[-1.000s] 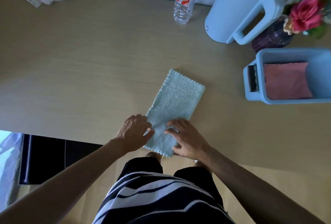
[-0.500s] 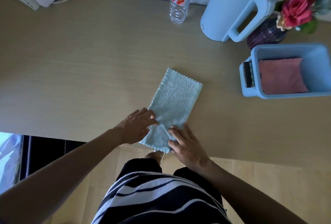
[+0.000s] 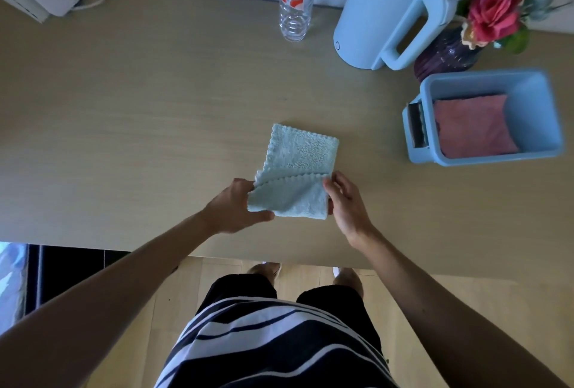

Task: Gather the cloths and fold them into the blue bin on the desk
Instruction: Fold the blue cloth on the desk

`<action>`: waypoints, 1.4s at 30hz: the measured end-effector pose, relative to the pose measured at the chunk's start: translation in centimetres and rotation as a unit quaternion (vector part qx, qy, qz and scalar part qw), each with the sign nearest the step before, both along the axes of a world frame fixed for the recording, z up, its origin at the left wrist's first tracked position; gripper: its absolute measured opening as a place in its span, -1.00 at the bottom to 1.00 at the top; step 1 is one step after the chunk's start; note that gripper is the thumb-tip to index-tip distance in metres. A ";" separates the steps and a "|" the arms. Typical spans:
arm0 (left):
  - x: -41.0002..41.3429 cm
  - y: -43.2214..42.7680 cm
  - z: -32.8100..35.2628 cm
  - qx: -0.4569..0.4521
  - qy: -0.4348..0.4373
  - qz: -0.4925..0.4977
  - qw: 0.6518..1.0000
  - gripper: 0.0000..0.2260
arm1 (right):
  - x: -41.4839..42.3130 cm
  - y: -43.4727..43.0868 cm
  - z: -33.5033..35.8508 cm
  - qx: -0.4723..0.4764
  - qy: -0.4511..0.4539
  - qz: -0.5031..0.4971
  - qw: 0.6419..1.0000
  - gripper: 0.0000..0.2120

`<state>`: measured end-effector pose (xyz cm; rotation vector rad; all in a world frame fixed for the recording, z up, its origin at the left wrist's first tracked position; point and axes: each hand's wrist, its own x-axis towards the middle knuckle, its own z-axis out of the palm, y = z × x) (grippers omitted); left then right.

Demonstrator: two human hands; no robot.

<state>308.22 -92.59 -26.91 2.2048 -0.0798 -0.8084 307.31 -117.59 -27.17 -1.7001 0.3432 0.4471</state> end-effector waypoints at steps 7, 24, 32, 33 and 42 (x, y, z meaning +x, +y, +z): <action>1.0 -1.7 -1.1 -0.062 -0.001 0.066 0.996 -0.87 | 0.9 -1.0 0.0 0.026 0.057 0.015 0.998 -0.82; 2.9 -3.0 -3.6 0.025 -0.064 0.166 0.984 -0.42 | 6.0 0.5 -3.2 -0.273 -0.058 0.020 0.960 -0.82; 1.6 -4.8 -3.7 0.136 -0.360 -0.118 0.916 -0.48 | 2.6 2.5 -2.4 -0.439 -0.237 0.112 0.859 -0.43; 1.5 -5.0 -4.2 0.145 -0.341 -0.160 0.915 -0.45 | 1.8 3.0 -2.9 -0.436 -0.231 0.156 0.856 -0.40; 1.1 -4.8 -6.4 0.232 -0.259 -0.199 0.916 -0.29 | -0.4 1.4 -5.9 -0.506 -0.116 0.283 0.807 -0.22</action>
